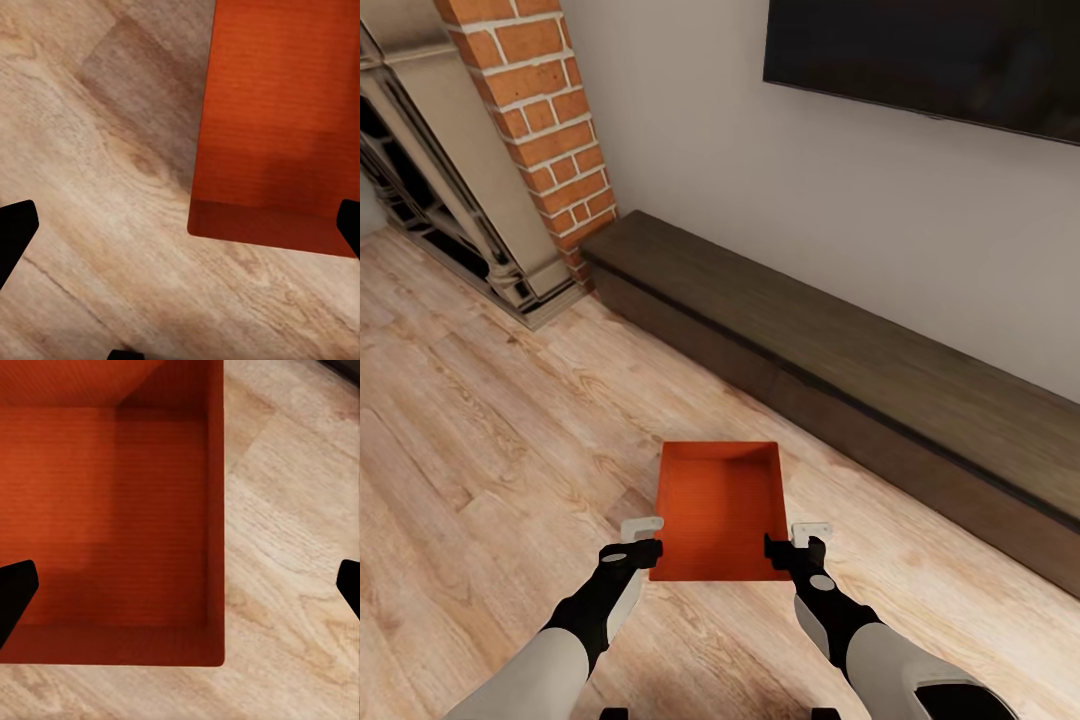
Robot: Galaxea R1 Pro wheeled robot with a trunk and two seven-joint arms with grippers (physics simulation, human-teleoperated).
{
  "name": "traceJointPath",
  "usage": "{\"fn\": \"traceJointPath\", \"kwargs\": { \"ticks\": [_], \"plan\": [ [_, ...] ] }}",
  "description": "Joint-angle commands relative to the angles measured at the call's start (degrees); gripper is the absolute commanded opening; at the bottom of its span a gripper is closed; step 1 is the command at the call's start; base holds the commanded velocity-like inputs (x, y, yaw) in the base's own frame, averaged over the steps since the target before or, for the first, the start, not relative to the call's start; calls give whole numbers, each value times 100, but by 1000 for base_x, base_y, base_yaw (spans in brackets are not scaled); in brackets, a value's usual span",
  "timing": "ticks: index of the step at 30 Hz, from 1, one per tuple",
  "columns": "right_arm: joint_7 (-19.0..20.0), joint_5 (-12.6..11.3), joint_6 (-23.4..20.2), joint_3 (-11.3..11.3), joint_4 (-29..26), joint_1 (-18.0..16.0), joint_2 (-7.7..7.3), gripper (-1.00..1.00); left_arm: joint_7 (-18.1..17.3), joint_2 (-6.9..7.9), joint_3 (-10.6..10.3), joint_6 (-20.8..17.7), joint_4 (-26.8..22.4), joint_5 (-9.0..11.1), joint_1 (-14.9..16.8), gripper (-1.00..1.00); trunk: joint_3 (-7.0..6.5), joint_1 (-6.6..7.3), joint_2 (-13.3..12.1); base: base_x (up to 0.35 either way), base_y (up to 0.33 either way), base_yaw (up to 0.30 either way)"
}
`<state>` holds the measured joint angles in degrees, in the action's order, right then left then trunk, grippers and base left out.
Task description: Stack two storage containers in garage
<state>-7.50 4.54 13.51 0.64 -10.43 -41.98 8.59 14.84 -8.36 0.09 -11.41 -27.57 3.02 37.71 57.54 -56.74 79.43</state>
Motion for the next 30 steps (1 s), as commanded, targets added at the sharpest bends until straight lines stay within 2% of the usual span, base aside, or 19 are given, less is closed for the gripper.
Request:
{"fn": "traceJointPath", "kwargs": {
  "ticks": [1,14,17,22,30],
  "plan": [
    [-32,47,11,7,6,-3,2,100,21,-3,0,-28,-11,32,0,100,22,-22,43,0,0,0],
    [-46,83,19,-4,6,-2,-11,100,19,-7,0,-28,-13,32,0,100,255,-308,565,0,0,0],
    [-60,95,20,-10,6,-3,-72,100,22,-7,0,-28,-12,32,0,100,309,-374,685,0,0,0],
    [-66,107,20,-19,6,-3,-147,100,25,-7,11,-28,-17,36,0,100,309,-374,685,0,0,0],
    [-67,115,20,-28,6,-2,-156,100,27,-17,10,-28,-13,58,0,100,309,-374,685,0,0,0]
  ]
}}
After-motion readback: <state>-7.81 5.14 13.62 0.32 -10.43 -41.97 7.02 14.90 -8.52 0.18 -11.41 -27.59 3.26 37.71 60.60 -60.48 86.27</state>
